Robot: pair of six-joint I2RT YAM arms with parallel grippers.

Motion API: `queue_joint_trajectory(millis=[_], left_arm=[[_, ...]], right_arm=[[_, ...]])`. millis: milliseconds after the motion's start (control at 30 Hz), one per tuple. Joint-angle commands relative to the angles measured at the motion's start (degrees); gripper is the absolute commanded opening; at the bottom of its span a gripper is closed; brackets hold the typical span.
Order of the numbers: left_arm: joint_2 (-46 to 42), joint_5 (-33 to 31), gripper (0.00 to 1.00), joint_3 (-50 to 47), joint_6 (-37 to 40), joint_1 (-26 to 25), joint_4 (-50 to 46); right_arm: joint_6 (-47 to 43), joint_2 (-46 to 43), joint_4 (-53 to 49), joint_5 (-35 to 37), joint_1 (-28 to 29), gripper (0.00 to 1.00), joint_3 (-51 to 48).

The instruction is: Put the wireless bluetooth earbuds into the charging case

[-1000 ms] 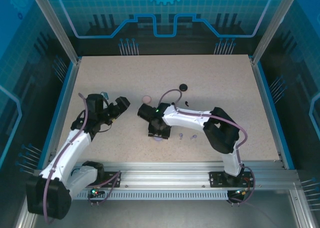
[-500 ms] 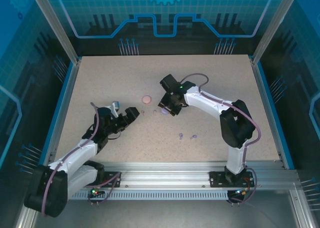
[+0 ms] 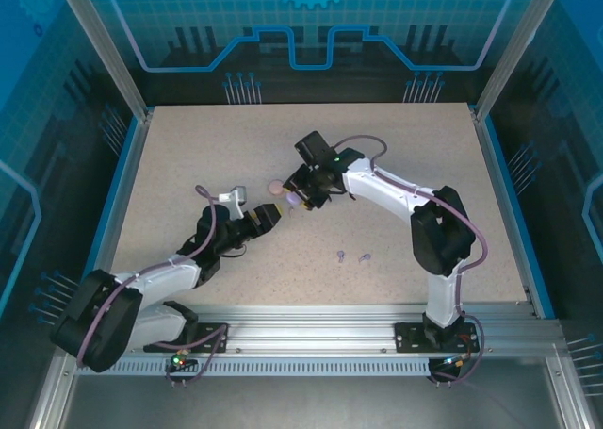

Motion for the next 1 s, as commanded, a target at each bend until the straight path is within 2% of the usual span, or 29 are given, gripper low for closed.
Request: queue_joint_trajectory(millis=[0, 433, 967], left_arm=[[2.09, -1.87, 0.68, 1.45, 1.94, -1.1, 4.44], [7.56, -3.71, 0.61, 5.0, 2.38, -2.19, 7.44], [11.18, -4.05, 0.36, 6.87, 2.08, -2.5, 9.32]], right_arm=[[1.67, 0.4, 0.1, -1.27, 1.42, 0.43, 2.03], [2.25, -0.33, 0.38, -1.19, 3.98, 0.43, 1.81], [2.49, -0.7, 1.17, -1.52, 4.26, 0.43, 0.75]])
